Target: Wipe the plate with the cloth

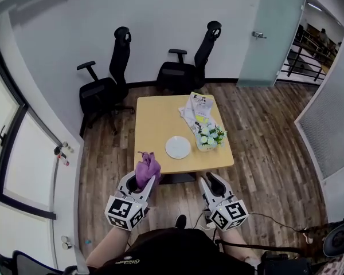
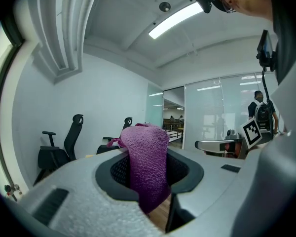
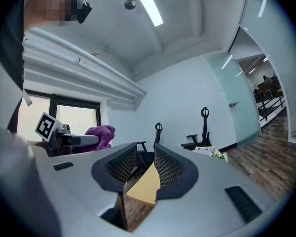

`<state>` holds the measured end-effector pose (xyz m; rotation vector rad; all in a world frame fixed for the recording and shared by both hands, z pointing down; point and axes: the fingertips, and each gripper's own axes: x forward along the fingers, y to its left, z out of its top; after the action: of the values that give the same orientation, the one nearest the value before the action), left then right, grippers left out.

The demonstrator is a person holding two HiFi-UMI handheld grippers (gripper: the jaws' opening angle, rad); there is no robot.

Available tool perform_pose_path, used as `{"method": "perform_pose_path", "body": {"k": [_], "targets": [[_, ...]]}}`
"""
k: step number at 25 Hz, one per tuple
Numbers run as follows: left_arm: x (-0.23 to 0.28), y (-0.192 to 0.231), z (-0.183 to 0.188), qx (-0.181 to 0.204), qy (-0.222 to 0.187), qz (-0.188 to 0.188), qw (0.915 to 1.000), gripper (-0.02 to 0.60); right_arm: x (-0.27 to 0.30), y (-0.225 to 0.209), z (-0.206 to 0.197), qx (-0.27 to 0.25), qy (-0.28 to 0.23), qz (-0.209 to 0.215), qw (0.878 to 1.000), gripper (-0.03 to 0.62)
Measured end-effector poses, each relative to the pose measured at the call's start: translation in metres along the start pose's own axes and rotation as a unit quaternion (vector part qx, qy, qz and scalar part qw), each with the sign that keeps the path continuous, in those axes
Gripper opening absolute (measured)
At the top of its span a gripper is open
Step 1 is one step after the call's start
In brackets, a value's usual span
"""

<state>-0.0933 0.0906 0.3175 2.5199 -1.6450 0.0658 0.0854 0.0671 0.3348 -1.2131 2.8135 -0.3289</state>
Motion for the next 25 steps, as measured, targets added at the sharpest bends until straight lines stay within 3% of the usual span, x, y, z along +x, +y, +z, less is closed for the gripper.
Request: {"method": "perform_pose_path", "body": {"k": [7, 17, 25], "targets": [[0.071, 0.02, 0.004, -0.004, 0.0, 0.008, 1.0, 0.127, 0.051, -0.049, 0.007, -0.005, 0.014, 0.012, 1.0, 0.11], [0.105, 0.074, -0.005, -0.025, 0.01, 0.025, 0.9993, 0.127, 0.11, -0.065, -0.002, 0.002, 0.041, 0.02, 0.999, 0.11], [0.144, 0.134, -0.008, -0.031, 0.026, 0.0, 0.9992, 0.127, 0.178, -0.076, -0.004, 0.005, 0.055, -0.007, 0.998, 0.11]]}}
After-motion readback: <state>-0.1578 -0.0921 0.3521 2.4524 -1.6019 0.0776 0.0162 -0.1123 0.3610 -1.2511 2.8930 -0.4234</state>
